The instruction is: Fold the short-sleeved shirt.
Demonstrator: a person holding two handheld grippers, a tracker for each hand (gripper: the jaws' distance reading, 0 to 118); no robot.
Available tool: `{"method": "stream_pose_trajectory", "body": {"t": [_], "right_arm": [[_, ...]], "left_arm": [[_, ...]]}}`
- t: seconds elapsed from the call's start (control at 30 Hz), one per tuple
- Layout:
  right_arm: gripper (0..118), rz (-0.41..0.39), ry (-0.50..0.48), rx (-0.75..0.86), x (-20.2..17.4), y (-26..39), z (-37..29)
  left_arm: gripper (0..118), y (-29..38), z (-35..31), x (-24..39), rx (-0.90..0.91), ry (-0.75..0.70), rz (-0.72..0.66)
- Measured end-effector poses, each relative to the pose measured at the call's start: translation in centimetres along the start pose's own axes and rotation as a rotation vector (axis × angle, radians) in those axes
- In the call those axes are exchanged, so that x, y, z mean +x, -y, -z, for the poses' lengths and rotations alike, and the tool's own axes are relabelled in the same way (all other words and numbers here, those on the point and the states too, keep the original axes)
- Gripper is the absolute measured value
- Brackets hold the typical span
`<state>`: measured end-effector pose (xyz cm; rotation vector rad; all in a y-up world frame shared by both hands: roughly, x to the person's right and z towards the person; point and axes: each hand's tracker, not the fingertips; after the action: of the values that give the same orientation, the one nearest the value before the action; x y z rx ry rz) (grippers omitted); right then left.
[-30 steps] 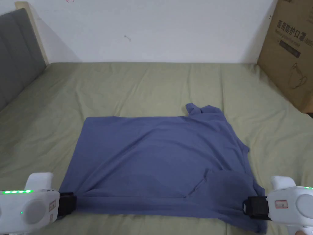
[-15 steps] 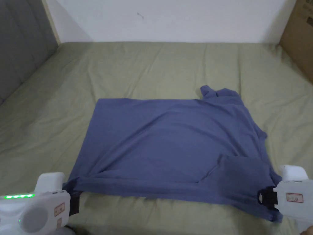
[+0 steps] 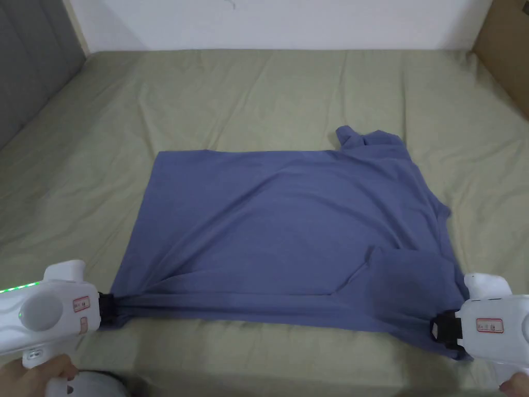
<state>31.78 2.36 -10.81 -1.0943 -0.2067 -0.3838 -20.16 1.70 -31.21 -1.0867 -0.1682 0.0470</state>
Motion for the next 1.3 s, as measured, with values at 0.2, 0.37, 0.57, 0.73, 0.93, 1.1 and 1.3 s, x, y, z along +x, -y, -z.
{"method": "stream_pose_trajectory", "body": {"t": [0.2, 0.37, 0.57, 0.73, 0.93, 1.1, 1.3], "right_arm": [[0, 0.013, -0.003, 0.016, 0.8, -0.1, -0.8], [89, 0.033, 0.016, 0.072, 2.0, -0.7, -1.9], [85, 0.049, 0.024, 0.009, 3.4, -0.3, -0.2], [11, 0.033, 0.064, 0.044, 2.7, 0.5, -0.8], [6, 0.040, 0.032, 0.044, 2.9, -0.4, -2.3], [5, 0.013, 0.042, 0.061, 2.0, -0.7, -3.0], [4, 0.061, -0.017, 0.116, 2.4, -3.6, -4.1]], "left_arm": [[4, 0.0, -1.6, 0.3, 0.041, -0.007, 0.036], [4, -0.2, -2.5, 0.5, 0.056, 0.002, 0.020], [4, 0.2, -2.5, 1.2, 0.050, -0.029, 0.066], [4, 0.5, -2.4, 1.1, 0.033, -0.020, 0.043], [4, 0.3, -3.5, 2.2, 0.052, -0.050, 0.103], [4, -0.9, -4.5, 2.3, 0.072, -0.037, 0.094], [4, -3.2, -4.8, 2.4, 0.083, -0.029, 0.087]]}}
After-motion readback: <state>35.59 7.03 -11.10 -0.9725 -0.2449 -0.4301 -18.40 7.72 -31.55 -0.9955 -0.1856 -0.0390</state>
